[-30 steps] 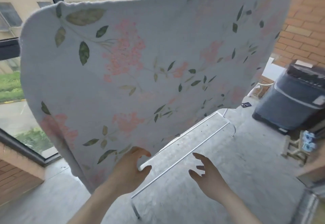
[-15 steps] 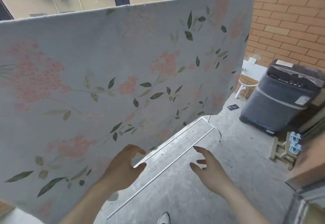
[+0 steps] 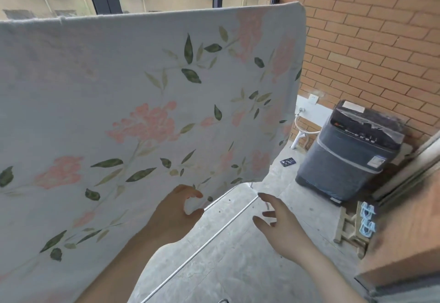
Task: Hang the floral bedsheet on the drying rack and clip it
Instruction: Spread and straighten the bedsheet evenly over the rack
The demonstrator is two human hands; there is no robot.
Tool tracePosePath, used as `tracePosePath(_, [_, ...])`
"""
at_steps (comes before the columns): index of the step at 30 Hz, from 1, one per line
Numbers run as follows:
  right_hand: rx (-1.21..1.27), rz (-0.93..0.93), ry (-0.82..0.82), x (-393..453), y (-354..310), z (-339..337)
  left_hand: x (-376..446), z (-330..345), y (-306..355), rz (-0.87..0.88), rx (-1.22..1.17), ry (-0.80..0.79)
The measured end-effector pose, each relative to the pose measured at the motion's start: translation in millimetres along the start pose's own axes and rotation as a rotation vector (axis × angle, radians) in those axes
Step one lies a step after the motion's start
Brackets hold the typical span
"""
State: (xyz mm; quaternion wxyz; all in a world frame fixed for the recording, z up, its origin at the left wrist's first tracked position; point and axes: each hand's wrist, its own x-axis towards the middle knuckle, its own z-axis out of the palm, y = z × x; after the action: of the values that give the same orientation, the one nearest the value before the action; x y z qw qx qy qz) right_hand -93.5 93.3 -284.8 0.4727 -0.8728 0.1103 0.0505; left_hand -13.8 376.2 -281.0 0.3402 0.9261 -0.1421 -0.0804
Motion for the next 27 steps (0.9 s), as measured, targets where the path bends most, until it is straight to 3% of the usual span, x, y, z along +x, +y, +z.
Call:
tracePosePath(9, [-0.007, -0.002, 0.062, 102, 47, -126, 159, 49, 116, 0.118, 0.017, -0.069])
tracePosePath(15, [0.007, -0.047, 0.06, 191, 81, -213, 248, 74, 189, 0.138, 0.047, -0.03])
tracePosePath(21, [0.015, -0.167, -0.01, 284, 95, -318, 317, 95, 269, 0.059, 0.072, 0.168])
tracePosePath(27, [0.029, -0.341, -0.099, 374, 60, -386, 359, 89, 333, 0.07, 0.173, 0.335])
